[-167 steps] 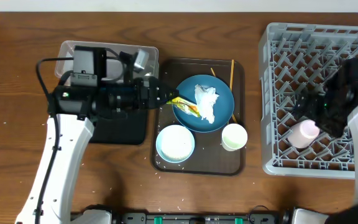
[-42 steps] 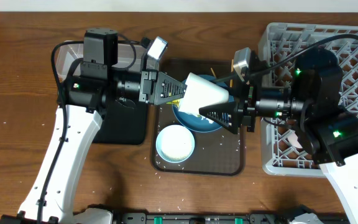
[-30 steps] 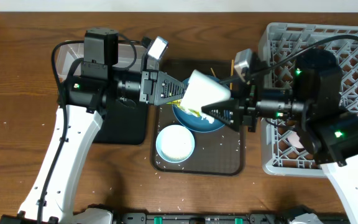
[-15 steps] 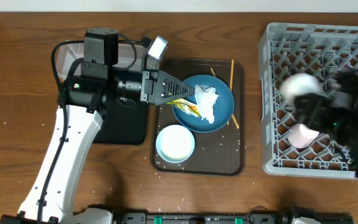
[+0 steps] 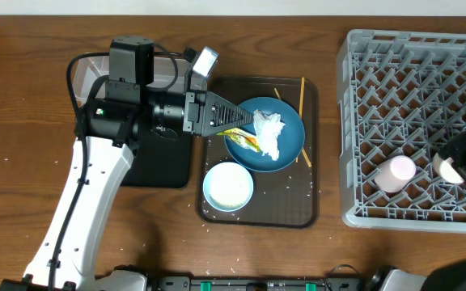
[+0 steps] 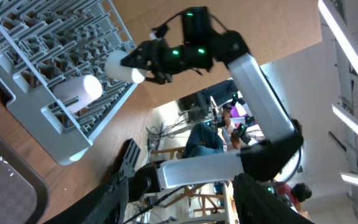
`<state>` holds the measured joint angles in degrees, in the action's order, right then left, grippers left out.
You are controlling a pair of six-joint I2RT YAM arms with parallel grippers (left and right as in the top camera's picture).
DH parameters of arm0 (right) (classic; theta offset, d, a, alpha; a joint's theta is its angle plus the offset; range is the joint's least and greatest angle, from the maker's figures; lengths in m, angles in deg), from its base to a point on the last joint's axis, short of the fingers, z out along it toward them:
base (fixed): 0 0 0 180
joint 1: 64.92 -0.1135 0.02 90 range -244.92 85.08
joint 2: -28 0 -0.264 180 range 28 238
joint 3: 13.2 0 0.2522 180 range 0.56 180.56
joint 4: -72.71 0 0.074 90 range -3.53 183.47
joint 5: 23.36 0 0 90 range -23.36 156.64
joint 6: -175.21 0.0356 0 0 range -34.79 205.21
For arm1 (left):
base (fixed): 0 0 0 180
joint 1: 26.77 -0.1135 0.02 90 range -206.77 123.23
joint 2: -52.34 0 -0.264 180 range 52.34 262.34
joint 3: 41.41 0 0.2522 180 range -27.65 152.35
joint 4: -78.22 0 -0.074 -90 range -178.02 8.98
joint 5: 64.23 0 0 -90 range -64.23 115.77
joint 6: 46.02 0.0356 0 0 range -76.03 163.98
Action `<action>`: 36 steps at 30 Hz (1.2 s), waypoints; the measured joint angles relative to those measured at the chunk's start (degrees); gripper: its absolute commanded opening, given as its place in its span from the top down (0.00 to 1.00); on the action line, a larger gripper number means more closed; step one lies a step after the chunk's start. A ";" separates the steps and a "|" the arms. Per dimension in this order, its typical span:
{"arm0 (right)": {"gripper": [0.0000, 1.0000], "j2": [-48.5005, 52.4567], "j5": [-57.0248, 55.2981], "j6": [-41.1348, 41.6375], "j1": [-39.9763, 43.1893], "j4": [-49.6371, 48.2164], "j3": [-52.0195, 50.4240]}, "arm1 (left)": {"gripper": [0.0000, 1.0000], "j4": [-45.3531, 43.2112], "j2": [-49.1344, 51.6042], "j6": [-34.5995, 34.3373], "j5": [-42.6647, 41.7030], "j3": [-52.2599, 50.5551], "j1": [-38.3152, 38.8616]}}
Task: Sort waste into correct bins and load items into the dishwasher rack
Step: 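Place the white cup upside down in the dish rack with the right gripper, then grasp the rim of the white rice bowl with the left gripper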
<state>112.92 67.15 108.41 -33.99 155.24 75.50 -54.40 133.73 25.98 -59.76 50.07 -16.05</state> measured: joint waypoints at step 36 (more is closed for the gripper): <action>0.09 -16.02 24.68 -10.58 -17.33 -2.01 5.20 | 0.44 21.68 2.73 1.31 73.53 -2.86 27.10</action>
<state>96.90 91.83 97.83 -51.32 153.23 80.70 -32.71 136.46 27.29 13.76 47.20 11.05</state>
